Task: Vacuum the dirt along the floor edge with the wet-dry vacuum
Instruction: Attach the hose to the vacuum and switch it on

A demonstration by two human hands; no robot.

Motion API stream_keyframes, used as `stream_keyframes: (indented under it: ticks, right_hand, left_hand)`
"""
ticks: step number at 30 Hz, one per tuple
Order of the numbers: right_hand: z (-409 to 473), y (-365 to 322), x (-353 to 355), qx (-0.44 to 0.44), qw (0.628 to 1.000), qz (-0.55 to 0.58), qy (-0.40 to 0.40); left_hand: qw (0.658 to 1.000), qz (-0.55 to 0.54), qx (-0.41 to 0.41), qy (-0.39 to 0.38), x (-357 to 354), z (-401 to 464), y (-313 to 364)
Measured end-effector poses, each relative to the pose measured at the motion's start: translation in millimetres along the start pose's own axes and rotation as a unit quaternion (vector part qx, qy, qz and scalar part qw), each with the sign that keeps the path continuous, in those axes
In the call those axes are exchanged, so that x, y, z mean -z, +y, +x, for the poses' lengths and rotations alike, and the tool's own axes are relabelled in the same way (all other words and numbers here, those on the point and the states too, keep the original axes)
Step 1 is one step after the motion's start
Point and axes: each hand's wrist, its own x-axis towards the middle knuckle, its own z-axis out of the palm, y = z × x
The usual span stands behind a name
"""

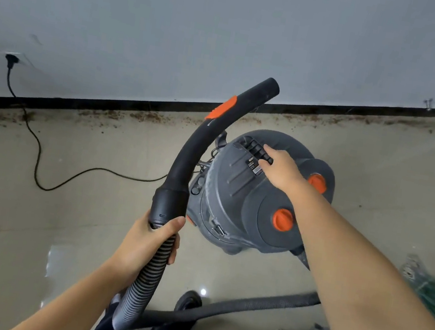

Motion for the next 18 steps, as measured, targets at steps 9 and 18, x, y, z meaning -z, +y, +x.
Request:
stream_keyframes:
  ticks: [9, 18]
  right_hand:
    - [-112, 93, -1, -0.221, 0.927, 0.298, 0.061]
    - [-97, 68, -35, -0.286, 0.929, 0.233, 0.003]
  left_hand:
    - [0.999, -0.004, 0.014, -0.033, -58, -6, 7]
    - [0.999, -0.015, 0.024, -0.02, -80, -3, 11]
